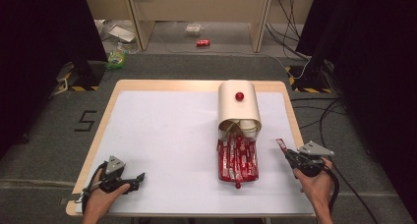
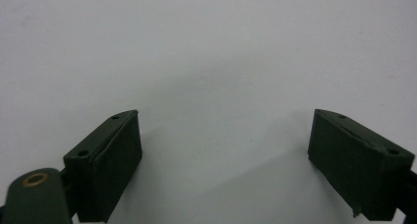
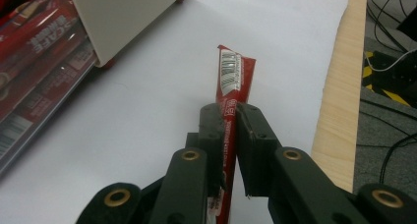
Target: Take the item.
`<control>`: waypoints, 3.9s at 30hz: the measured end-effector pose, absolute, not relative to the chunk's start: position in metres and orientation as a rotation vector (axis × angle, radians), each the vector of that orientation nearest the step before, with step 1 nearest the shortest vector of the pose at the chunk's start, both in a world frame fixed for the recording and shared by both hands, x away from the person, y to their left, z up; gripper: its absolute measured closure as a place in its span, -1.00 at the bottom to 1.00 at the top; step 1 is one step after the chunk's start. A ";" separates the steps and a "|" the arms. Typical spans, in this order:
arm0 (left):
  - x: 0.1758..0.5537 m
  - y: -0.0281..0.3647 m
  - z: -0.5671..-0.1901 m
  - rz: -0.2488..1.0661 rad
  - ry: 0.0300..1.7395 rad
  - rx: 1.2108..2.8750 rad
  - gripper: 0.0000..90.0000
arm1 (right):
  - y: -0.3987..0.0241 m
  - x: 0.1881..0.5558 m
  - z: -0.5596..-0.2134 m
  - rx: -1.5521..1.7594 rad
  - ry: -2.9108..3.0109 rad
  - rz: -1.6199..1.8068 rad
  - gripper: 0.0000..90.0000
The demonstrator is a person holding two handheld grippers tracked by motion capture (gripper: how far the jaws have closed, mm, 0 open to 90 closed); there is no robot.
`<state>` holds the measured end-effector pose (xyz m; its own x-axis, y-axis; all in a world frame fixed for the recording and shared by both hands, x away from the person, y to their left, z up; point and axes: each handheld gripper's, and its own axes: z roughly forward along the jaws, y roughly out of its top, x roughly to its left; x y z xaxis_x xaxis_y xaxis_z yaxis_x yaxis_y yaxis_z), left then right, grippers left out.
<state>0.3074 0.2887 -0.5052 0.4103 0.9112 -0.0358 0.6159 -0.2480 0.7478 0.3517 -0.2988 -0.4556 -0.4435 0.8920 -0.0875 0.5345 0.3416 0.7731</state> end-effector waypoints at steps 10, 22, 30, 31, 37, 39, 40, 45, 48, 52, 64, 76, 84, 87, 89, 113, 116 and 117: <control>0.307 0.289 -0.505 0.541 1.296 1.970 -0.73 | -0.301 0.362 -0.462 1.265 2.108 0.913 0.82; 0.307 0.289 -0.505 0.541 1.296 1.970 -0.73 | -0.299 0.366 -0.468 1.279 2.136 0.901 0.81; 0.307 0.289 -0.505 0.541 1.296 1.970 -0.73 | -0.298 0.368 -0.473 1.287 2.151 0.900 0.81; 0.307 0.289 -0.505 0.542 1.296 1.970 -0.73 | -0.297 0.368 -0.473 1.287 2.153 0.898 0.81; 0.307 0.289 -0.505 0.541 1.296 1.970 -0.73 | -0.297 0.368 -0.474 1.294 2.167 0.897 0.81; 0.307 0.289 -0.505 0.541 1.296 1.970 -0.73 | -0.296 0.369 -0.475 1.296 2.172 0.897 0.81; 0.307 0.289 -0.505 0.541 1.296 1.970 -0.73 | -0.296 0.369 -0.475 1.297 2.173 0.895 0.81; 0.307 0.289 -0.505 0.541 1.296 1.970 -0.73 | -0.294 0.369 -0.478 1.295 2.190 0.888 0.80; 0.307 0.289 -0.505 0.541 1.296 1.970 -0.73 | -0.295 0.369 -0.479 1.295 2.195 0.886 0.78; 0.307 0.289 -0.505 0.541 1.296 1.970 -0.73 | -0.295 0.369 -0.477 1.293 2.186 0.905 0.70; 0.307 0.289 -0.505 0.541 1.296 1.969 -0.73 | -0.295 0.364 -0.470 1.293 2.130 0.977 0.46; 0.307 0.289 -0.505 0.541 1.296 1.969 -0.73 | -0.294 0.354 -0.464 1.293 2.080 1.045 0.16; 0.307 0.289 -0.505 0.541 1.296 1.969 -0.73 | -0.289 0.345 -0.457 1.277 2.049 1.099 -0.04; 0.307 0.289 -0.505 0.541 1.296 1.969 -0.73 | -0.287 0.341 -0.456 1.262 2.047 1.101 -0.07; 0.307 0.289 -0.505 0.540 1.296 1.969 -0.73 | -0.285 0.337 -0.454 1.251 2.041 1.111 -0.07; 0.307 0.289 -0.505 0.540 1.296 1.969 -0.73 | -0.268 0.314 -0.450 1.171 2.048 1.175 -0.14; 0.307 0.289 -0.505 0.540 1.296 1.969 -0.73 | -0.266 0.311 -0.450 1.162 2.051 1.182 -0.15; 0.307 0.289 -0.505 0.540 1.296 1.969 -0.73 | -0.265 0.310 -0.450 1.160 2.056 1.181 -0.15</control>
<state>0.3073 0.2888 -0.5052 0.4103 0.9112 -0.0364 0.6153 -0.2471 0.7485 0.3100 -0.2650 -0.4500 -0.5143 0.8576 -0.0061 0.4270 0.2622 0.8654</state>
